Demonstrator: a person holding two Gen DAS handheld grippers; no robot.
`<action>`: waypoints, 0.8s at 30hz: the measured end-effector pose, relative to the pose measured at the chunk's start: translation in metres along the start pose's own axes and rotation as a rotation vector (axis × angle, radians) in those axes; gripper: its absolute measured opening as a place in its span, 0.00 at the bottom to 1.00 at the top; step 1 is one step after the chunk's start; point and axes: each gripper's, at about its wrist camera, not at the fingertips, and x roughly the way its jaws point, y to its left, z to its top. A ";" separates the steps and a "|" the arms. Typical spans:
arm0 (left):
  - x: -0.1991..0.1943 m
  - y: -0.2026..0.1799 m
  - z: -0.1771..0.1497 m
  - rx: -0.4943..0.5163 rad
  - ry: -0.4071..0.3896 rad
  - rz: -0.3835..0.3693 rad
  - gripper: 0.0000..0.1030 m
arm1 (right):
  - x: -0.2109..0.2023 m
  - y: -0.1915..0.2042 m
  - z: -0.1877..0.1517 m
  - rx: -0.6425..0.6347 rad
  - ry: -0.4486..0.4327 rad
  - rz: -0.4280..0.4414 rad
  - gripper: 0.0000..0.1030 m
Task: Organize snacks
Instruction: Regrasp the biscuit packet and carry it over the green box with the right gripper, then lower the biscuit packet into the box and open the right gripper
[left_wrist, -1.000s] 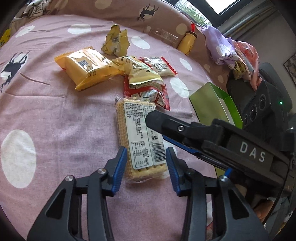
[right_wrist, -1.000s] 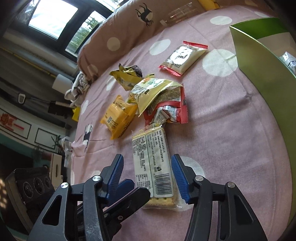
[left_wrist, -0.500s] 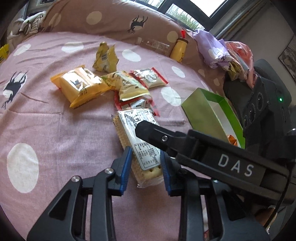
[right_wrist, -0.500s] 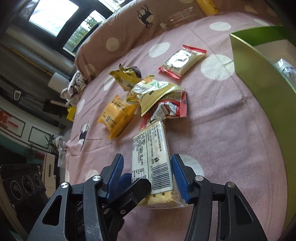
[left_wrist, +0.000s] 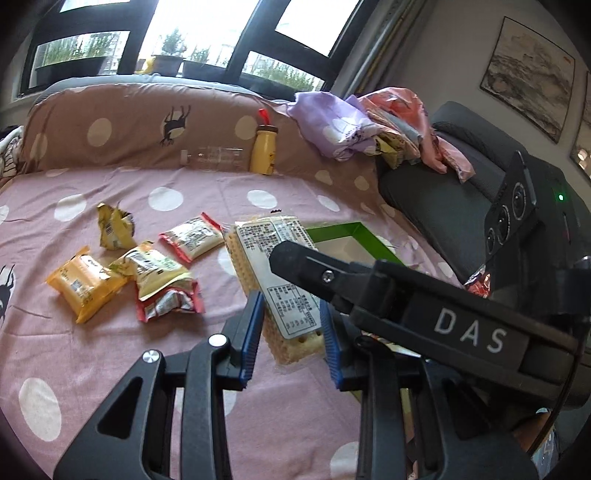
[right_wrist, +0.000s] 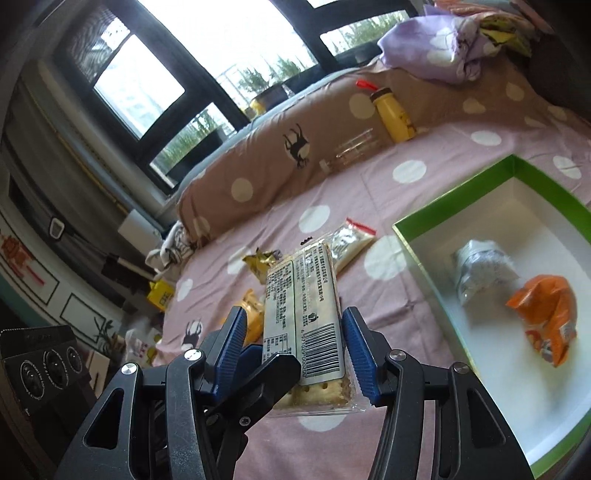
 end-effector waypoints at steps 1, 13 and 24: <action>0.003 -0.006 0.003 0.012 0.003 -0.011 0.28 | -0.005 -0.004 0.003 0.008 -0.017 -0.007 0.55; 0.057 -0.074 0.017 0.164 0.088 -0.117 0.28 | -0.050 -0.073 0.021 0.155 -0.120 -0.092 0.55; 0.110 -0.099 0.012 0.152 0.230 -0.171 0.28 | -0.050 -0.122 0.022 0.268 -0.087 -0.192 0.55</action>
